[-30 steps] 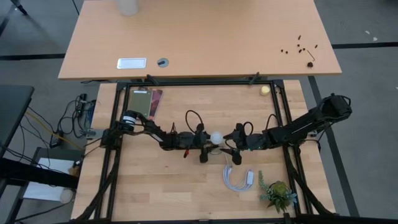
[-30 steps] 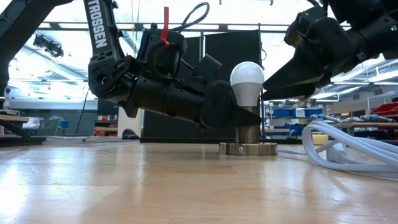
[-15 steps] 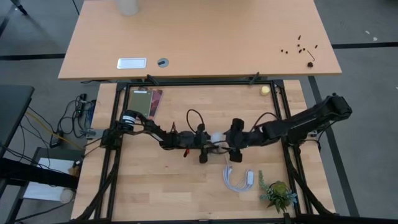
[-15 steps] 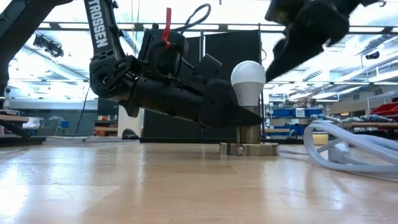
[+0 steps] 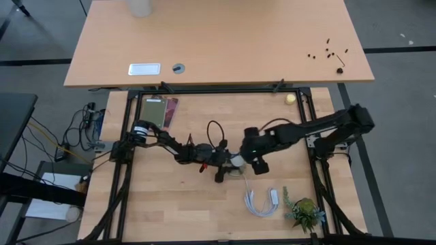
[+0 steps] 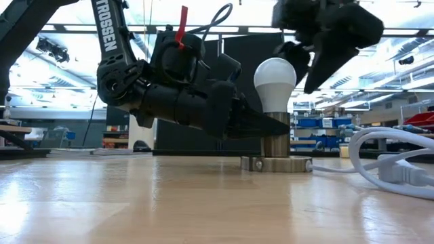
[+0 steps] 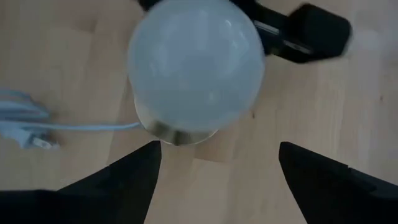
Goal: Screw lightbulb
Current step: Insert the white lightbulb into the desk lamp
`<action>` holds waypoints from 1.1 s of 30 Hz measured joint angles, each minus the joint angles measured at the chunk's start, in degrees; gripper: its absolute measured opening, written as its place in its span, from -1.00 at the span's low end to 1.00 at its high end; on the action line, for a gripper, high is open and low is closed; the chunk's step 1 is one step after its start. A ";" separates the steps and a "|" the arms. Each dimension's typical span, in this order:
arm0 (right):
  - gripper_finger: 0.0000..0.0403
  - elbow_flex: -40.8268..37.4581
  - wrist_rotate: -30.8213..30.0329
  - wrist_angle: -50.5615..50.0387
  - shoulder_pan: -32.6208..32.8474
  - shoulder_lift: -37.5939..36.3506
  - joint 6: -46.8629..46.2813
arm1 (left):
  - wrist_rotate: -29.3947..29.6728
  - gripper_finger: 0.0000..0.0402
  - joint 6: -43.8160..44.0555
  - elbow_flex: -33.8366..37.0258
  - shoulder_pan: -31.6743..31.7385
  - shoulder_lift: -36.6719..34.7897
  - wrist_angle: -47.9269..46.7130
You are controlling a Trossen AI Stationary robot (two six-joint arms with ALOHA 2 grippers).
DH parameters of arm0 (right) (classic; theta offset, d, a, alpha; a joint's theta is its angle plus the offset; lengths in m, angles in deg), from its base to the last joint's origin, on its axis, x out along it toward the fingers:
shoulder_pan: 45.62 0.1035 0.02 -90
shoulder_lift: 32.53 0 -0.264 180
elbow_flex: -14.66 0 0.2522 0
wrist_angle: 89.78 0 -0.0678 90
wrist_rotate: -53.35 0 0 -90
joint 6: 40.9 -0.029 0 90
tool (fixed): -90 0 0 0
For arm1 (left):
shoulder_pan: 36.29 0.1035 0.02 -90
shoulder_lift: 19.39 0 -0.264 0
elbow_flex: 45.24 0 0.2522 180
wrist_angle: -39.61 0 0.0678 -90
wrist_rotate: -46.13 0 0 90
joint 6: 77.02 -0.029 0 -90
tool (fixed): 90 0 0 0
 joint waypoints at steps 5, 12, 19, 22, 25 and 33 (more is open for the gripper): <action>0.66 9.37 0.14 -8.64 -0.22 6.98 8.41 | -1.50 -0.05 1.06 0.00 0.51 0.00 -0.38; 0.66 16.05 2.63 -12.36 -0.21 11.93 21.08 | -5.03 -0.05 1.14 0.00 0.61 0.00 -0.77; 0.66 16.33 2.83 -10.30 0.14 14.34 28.30 | -8.03 -0.05 1.42 0.02 1.24 0.02 -0.94; 0.66 16.33 3.21 -9.73 0.68 15.48 29.83 | -8.60 -0.05 1.48 0.04 1.33 0.02 -1.05; 0.66 16.28 2.81 -9.15 1.58 16.33 32.52 | -8.81 -0.05 1.52 0.04 1.32 0.04 -1.07; 0.65 16.87 2.60 -6.58 2.56 16.22 33.72 | -8.83 -0.05 1.74 0.07 1.42 0.07 -1.03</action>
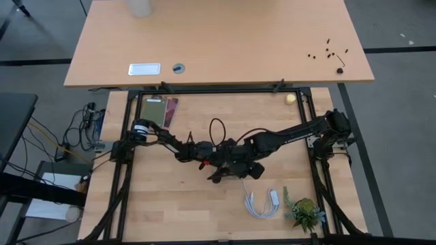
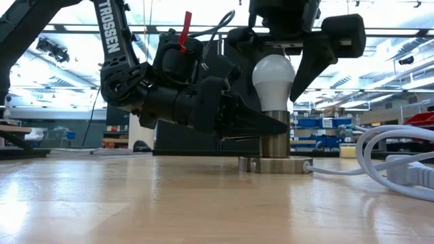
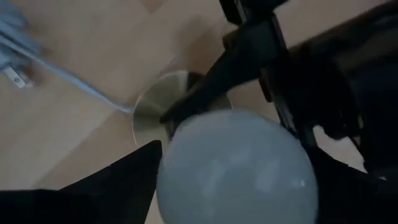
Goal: Screw lightbulb
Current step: Insert the white lightbulb into the desk lamp
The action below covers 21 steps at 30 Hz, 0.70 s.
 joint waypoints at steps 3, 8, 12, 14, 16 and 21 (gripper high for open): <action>0.61 -0.02 0.55 0.73 0.00 0.00 -0.97 | 0.02 -0.05 0.84 0.00 0.26 0.00 0.00; 0.49 0.00 1.83 0.85 -0.69 0.00 -4.29 | 0.38 -0.05 2.57 0.00 0.56 0.08 0.39; 0.43 0.00 2.70 0.84 -1.62 0.00 -7.91 | 2.01 -0.05 3.13 -0.02 0.56 0.09 0.50; 0.42 0.00 3.78 0.78 -2.15 0.00 -10.51 | 2.43 -0.05 3.61 -0.02 0.56 0.09 0.58; 0.40 0.00 5.23 0.66 -2.81 0.00 -13.18 | 2.97 -0.04 4.22 -0.02 0.54 0.09 0.66; 0.41 0.00 7.45 0.65 -4.01 0.00 -19.96 | 3.62 -0.04 4.59 -0.04 0.54 0.11 0.90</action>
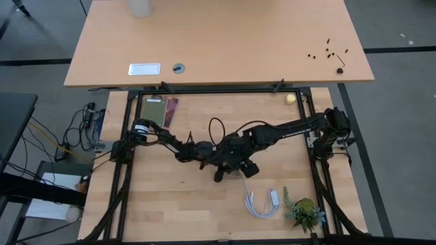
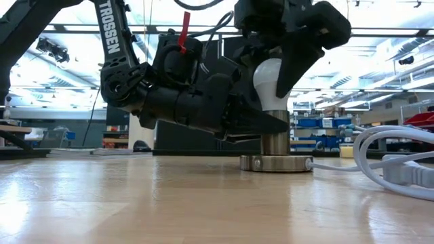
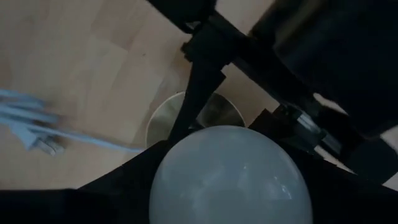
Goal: Screw lightbulb
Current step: Insert the white lightbulb into the desk lamp
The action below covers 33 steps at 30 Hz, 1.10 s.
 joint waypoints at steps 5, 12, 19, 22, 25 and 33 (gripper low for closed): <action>0.41 -0.02 0.03 0.24 -0.40 0.00 -6.18 | 1.79 -0.04 -0.02 0.00 -0.02 0.00 0.00; 0.39 -0.11 -4.60 0.37 0.05 0.00 -16.17 | 5.30 -0.04 0.05 0.00 0.00 0.00 0.00; 0.40 -0.11 -10.17 -0.37 1.35 0.00 -29.11 | 6.66 -0.04 1.95 0.00 0.02 0.00 -0.02; 0.40 -0.11 -11.25 -0.37 1.54 0.00 -34.88 | 6.71 -0.04 2.60 0.00 0.02 0.00 0.02; 0.40 -0.11 -12.15 -0.43 1.56 0.00 -41.63 | 7.50 -0.04 3.12 0.00 0.01 -0.02 0.10; 0.40 -0.11 -15.54 -1.12 2.32 0.00 -62.60 | 9.15 -0.04 5.47 0.00 -0.11 -0.02 0.46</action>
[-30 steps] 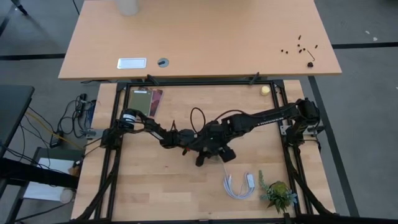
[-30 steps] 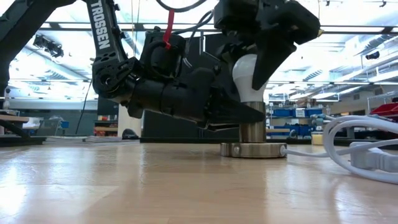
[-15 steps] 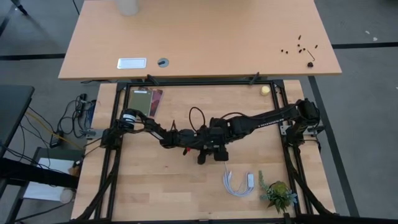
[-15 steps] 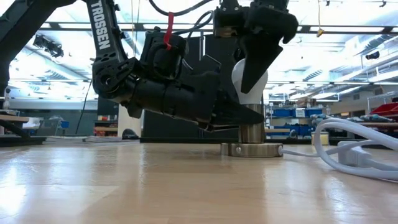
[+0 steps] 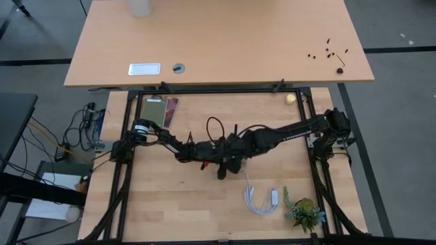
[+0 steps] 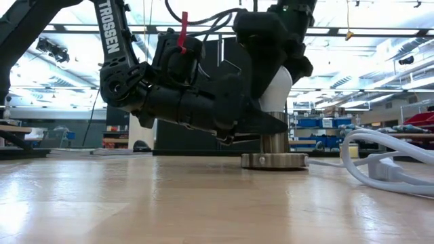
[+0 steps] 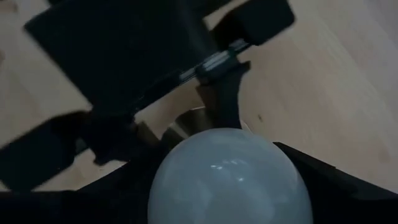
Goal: Screw lightbulb
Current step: Insert the white lightbulb into the desk lamp
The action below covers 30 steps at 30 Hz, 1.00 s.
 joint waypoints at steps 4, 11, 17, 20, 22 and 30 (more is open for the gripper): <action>0.40 0.00 -1.77 -0.81 0.55 0.00 -8.25 | 0.66 -0.04 0.02 0.00 -0.04 0.00 0.04; 0.40 0.02 -3.29 -2.71 0.57 -0.03 -20.68 | 3.03 -0.04 0.10 0.00 -0.07 0.01 0.91; 0.40 0.02 -4.19 -3.11 0.44 -0.04 -27.37 | 3.82 -0.04 -0.15 0.00 -0.07 0.02 1.11; 0.40 0.02 -4.68 -3.20 0.44 -0.04 -28.83 | 3.98 -0.04 -0.75 0.00 -0.05 0.02 1.07; 0.40 0.02 -4.68 -3.00 0.44 -0.04 -27.55 | 3.96 -0.04 -1.06 0.00 -0.04 0.02 1.11; 0.57 0.11 -2.95 -1.65 0.05 -0.33 -15.09 | 3.70 -0.04 -1.46 0.02 0.11 0.04 0.80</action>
